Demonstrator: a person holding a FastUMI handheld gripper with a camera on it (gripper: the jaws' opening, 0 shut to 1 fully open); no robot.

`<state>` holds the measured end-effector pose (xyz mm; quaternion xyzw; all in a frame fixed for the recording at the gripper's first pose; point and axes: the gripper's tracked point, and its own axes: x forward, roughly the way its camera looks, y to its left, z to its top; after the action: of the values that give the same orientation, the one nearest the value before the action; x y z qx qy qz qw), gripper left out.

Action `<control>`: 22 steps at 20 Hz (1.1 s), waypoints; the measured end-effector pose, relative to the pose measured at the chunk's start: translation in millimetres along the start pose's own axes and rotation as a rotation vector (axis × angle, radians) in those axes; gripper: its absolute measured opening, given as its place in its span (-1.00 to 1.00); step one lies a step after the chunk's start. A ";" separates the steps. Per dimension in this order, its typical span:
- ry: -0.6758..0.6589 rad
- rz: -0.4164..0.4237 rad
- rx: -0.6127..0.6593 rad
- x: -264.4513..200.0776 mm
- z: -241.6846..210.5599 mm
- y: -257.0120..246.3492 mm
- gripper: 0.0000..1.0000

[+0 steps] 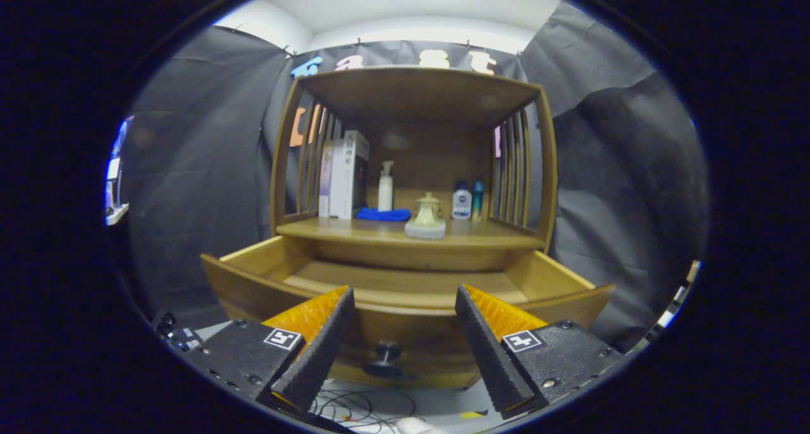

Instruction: Pull open the drawer, take out the items inside it, and place them on the countertop above the cabinet.

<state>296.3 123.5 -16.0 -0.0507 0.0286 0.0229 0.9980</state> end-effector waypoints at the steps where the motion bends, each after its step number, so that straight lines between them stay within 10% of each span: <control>1: 0.025 -0.005 0.007 0.2 -12.8 1.2 1.00; 22: 0.126 -0.069 0.054 19.6 -69.4 3.2 1.00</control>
<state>311.9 120.4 -86.5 -0.0262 0.0904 -0.0156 0.9954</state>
